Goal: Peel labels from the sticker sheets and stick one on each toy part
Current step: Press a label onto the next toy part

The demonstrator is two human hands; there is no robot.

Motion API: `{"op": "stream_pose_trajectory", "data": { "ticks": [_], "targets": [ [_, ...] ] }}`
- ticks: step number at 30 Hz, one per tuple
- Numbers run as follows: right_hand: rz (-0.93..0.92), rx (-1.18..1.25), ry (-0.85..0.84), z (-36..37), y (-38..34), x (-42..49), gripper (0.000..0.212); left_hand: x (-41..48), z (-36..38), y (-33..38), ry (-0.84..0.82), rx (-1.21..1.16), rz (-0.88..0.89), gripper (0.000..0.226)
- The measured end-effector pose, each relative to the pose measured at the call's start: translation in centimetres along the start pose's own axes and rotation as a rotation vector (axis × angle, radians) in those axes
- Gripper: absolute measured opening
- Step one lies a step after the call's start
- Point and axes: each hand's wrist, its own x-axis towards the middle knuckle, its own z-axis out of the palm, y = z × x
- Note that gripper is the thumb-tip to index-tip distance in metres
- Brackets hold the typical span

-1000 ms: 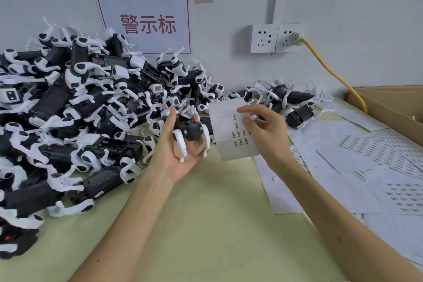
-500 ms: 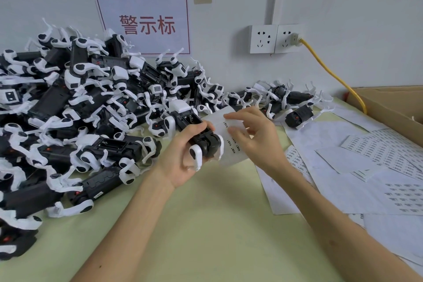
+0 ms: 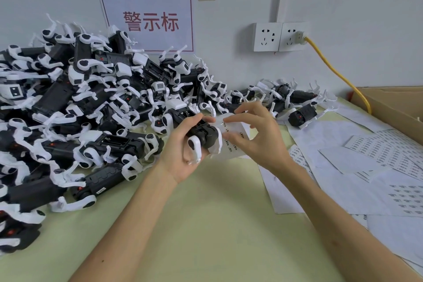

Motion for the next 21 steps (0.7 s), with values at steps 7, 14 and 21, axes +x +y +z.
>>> {"op": "stream_pose_trajectory", "data": {
  "ticks": [7,14,21],
  "targets": [
    [-0.021,-0.048,0.036,0.2,0.4,0.0,0.018,-0.2,0.0,0.1,-0.001,0.133,-0.009,0.029],
    [-0.013,0.0,0.097,0.2,0.3,-0.2,0.01,-0.7,0.9,-0.1,-0.057,0.272,0.067,0.036],
    [0.072,0.031,0.061,0.0,0.0,-0.1,0.012,-0.5,1.0,-0.9,-0.03,0.473,0.133,0.047]
  ]
}}
